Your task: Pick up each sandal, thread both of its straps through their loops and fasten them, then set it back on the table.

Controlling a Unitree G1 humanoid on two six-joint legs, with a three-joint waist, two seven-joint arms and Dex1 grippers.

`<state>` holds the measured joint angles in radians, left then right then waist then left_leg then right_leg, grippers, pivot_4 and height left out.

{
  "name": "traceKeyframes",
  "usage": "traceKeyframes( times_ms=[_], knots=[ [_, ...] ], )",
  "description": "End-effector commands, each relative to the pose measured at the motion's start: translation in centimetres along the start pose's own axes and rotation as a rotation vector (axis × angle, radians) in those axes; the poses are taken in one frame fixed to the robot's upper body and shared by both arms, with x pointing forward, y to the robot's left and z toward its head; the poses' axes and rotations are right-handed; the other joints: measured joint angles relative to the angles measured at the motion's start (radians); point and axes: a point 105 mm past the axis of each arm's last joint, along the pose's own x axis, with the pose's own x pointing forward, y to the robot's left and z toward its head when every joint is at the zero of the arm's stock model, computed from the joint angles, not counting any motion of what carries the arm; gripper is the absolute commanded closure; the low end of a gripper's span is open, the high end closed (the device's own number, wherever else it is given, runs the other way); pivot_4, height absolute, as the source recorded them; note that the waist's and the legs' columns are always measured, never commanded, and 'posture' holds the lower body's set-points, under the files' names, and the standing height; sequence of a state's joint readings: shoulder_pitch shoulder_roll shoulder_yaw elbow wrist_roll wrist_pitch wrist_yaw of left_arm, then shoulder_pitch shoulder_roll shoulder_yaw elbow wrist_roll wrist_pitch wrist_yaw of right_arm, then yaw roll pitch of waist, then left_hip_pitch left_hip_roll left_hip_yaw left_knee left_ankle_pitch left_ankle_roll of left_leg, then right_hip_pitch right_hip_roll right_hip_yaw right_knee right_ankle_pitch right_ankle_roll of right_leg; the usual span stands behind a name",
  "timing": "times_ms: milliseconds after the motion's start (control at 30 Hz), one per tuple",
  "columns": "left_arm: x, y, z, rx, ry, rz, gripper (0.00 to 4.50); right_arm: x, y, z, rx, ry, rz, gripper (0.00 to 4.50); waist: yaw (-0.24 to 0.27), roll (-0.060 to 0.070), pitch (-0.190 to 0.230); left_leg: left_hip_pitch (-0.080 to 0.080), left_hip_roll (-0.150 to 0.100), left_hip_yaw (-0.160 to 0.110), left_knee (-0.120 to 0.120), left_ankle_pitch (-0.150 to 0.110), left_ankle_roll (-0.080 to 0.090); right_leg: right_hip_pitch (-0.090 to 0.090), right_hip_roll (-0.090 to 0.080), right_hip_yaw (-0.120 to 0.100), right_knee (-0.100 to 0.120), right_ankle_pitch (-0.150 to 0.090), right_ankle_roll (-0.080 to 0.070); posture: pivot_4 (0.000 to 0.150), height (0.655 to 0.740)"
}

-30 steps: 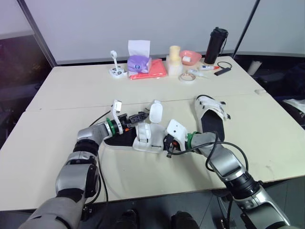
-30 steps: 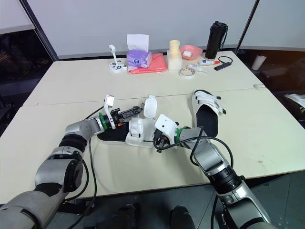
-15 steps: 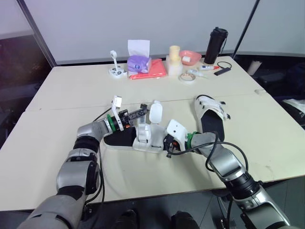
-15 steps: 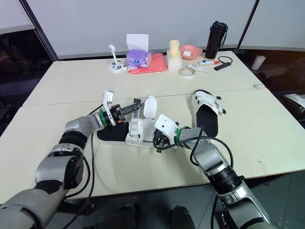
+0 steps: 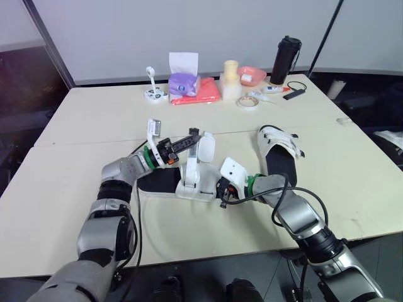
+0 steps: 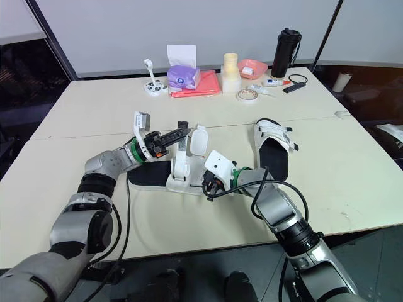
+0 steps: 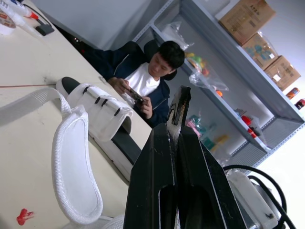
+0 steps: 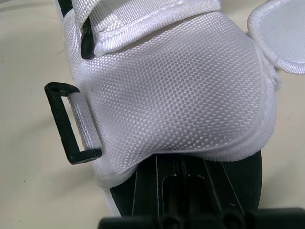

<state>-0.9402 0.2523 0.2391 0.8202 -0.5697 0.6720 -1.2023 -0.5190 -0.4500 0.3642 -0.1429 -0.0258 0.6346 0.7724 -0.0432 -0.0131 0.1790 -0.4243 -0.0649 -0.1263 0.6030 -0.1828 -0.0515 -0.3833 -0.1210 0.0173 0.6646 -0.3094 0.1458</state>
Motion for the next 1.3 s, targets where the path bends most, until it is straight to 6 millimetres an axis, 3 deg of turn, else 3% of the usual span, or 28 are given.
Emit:
traceKeyframes(
  times_ms=[33, 433, 733, 1100, 1200, 1300],
  knots=[
    [0.0, 0.7, 0.2, 0.044, -0.008, 0.045, 4.47, 0.3, 1.0, -0.8, 0.021, 0.027, 0.033, 4.50, 0.000, 0.000, 0.000, 0.000, 0.000, 0.000, 0.000, 0.000, 0.000, 0.000, 0.000, 0.000, 0.000, 0.000, 0.000, 0.150, 0.7400],
    [-0.2, 2.9, -0.5, 0.059, -0.009, 0.146, 4.47, 0.3, 1.3, -0.7, 0.026, 0.028, 0.038, 4.50, 0.000, 0.000, 0.000, 0.000, 0.000, 0.000, 0.001, 0.000, 0.000, 0.000, 0.000, 0.000, 0.000, 0.000, 0.000, 0.150, 0.7400],
    [-1.2, 5.2, -4.7, 0.013, 0.164, 0.285, 4.47, 0.2, 1.2, -0.7, 0.026, 0.030, 0.034, 4.50, 0.001, 0.000, 0.000, 0.000, 0.000, 0.000, 0.002, 0.000, 0.000, 0.002, 0.000, -0.001, 0.000, 0.000, 0.000, 0.150, 0.7400],
    [-3.3, 6.8, -6.3, -0.009, 0.248, 0.427, 4.47, 0.3, 1.3, -0.8, 0.028, 0.030, 0.034, 4.50, 0.001, -0.001, -0.002, 0.007, 0.000, -0.001, 0.003, -0.001, 0.001, 0.010, 0.000, -0.002, -0.001, 0.000, 0.001, 0.150, 0.7400],
    [-3.3, 6.8, -6.1, -0.024, 0.234, 0.435, 3.58, 0.3, 1.2, -0.7, 0.026, 0.029, 0.033, 4.50, 0.001, -0.001, -0.002, 0.010, 0.000, -0.001, 0.003, -0.001, 0.001, 0.012, 0.000, -0.002, -0.001, 0.000, 0.001, 0.150, 0.7400],
    [-3.5, 7.1, -5.6, -0.042, 0.196, 0.463, 2.07, 0.4, 1.2, -0.7, 0.024, 0.029, 0.034, 4.50, 0.001, -0.001, -0.005, 0.011, 0.000, -0.001, 0.002, -0.001, 0.001, 0.013, 0.000, -0.002, -0.001, 0.000, 0.001, 0.150, 0.7400]
  ],
)
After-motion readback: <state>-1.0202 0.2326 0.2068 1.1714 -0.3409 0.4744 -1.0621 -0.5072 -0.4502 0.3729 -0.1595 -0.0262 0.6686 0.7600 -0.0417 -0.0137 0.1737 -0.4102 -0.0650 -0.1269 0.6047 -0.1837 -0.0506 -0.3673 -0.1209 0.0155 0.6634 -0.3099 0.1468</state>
